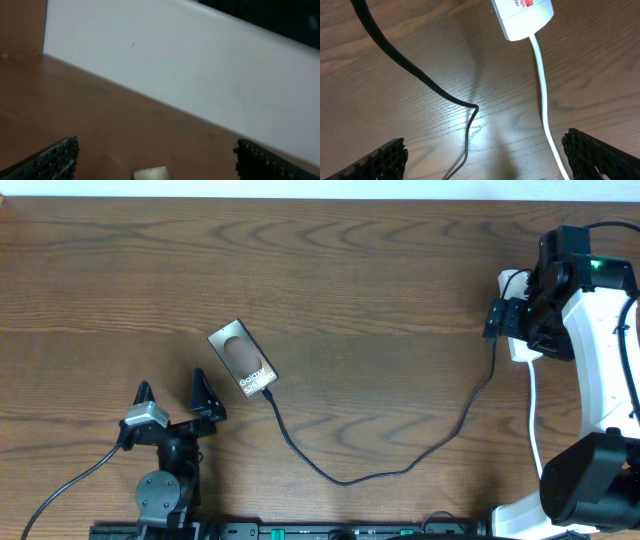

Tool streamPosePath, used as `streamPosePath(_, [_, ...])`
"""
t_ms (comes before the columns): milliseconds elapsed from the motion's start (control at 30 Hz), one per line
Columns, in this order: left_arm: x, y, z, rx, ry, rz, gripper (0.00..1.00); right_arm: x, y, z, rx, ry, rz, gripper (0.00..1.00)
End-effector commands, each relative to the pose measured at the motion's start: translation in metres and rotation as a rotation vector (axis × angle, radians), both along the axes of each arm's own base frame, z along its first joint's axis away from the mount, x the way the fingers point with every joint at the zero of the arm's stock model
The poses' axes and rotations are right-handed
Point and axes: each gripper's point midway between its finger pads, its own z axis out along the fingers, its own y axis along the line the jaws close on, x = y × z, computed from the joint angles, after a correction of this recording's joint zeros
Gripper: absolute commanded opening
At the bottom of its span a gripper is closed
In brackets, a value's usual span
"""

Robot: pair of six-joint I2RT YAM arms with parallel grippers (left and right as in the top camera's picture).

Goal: Plug charger to phone and switch on socket

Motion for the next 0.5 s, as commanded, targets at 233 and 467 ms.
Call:
streamPosePath(233, [-0.002,0.002,-0.048,-0.008,0.190,0.008,0.98,-0.001,0.001,0.009,-0.006,-0.029,-0.012,0.99])
streamPosePath(467, [-0.002,0.002,-0.048,-0.008,0.190,0.008,0.98,-0.001,0.001,0.009,-0.006,-0.029,-0.012,0.99])
